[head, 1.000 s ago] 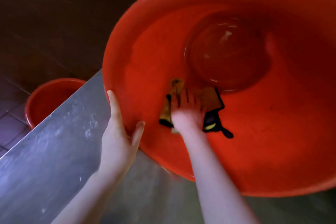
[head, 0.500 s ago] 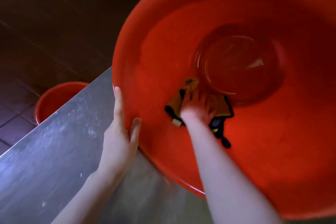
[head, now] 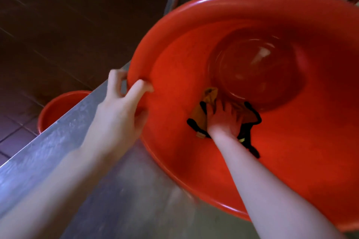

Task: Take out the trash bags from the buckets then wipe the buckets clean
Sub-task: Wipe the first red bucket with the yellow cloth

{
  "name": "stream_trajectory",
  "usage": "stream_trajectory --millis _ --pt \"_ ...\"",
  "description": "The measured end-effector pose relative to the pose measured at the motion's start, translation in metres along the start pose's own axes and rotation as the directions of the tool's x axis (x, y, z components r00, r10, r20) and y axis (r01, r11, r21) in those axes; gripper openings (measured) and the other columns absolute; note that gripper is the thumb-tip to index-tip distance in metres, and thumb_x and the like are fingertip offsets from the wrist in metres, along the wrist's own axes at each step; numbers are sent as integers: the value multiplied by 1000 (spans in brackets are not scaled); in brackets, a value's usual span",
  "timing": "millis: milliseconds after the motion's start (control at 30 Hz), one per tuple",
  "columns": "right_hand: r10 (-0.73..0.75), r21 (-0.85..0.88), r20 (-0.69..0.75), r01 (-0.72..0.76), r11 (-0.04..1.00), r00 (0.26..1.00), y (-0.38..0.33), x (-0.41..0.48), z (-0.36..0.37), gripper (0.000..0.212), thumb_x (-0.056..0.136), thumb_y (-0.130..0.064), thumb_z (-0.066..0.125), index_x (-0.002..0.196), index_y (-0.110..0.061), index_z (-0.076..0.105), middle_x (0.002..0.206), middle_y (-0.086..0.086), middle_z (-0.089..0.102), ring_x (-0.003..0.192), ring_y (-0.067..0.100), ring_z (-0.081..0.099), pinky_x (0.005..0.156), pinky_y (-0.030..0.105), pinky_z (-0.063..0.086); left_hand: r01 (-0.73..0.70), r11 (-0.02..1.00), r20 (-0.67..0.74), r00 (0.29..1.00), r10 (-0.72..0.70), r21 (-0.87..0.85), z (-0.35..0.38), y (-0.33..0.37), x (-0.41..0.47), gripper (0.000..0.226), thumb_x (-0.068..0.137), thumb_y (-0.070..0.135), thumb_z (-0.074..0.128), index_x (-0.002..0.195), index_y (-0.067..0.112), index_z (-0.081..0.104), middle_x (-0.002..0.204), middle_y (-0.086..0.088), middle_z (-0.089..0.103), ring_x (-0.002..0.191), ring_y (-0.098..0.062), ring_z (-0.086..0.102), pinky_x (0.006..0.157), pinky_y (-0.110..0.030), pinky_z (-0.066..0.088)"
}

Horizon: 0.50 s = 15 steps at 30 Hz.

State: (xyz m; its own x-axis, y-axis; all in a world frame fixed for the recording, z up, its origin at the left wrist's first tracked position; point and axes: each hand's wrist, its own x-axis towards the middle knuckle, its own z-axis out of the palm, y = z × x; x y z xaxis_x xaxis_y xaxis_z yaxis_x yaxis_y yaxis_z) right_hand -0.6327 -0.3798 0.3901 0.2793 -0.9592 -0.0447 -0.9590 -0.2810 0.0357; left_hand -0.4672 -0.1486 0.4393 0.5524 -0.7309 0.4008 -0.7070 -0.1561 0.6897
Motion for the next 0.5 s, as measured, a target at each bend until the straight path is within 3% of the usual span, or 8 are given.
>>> stream_trajectory --millis 200,333,400,500 --pt "-122 -212 -116 95 973 986 28 10 -11 47 101 -46 33 137 -20 48 141 10 42 137 31 30 114 57 11 251 955 104 966 -237 -156 40 17 -50 71 73 13 81 123 47 42 118 14 21 53 -6 58 63 -37 58" --pt "-95 -130 -26 91 987 995 11 -3 -18 48 102 -45 29 142 -21 41 146 7 37 140 30 25 115 58 12 336 919 114 941 -319 -205 46 18 -49 67 76 11 75 122 44 40 120 13 20 53 -20 61 63 -43 58" --pt "-153 -124 15 154 980 988 2 -31 -19 52 100 -49 28 145 -23 37 150 3 34 139 28 28 114 53 18 359 908 106 933 -344 -218 49 16 -44 65 78 9 72 121 43 38 118 13 20 59 -22 59 63 -44 57" --pt "-295 -51 18 295 954 955 -15 -104 -17 59 96 -57 26 145 -25 38 152 2 35 138 27 32 112 50 21 394 881 90 919 -384 -262 52 12 -41 62 79 6 70 115 43 37 116 11 22 73 -8 50 71 -43 54"
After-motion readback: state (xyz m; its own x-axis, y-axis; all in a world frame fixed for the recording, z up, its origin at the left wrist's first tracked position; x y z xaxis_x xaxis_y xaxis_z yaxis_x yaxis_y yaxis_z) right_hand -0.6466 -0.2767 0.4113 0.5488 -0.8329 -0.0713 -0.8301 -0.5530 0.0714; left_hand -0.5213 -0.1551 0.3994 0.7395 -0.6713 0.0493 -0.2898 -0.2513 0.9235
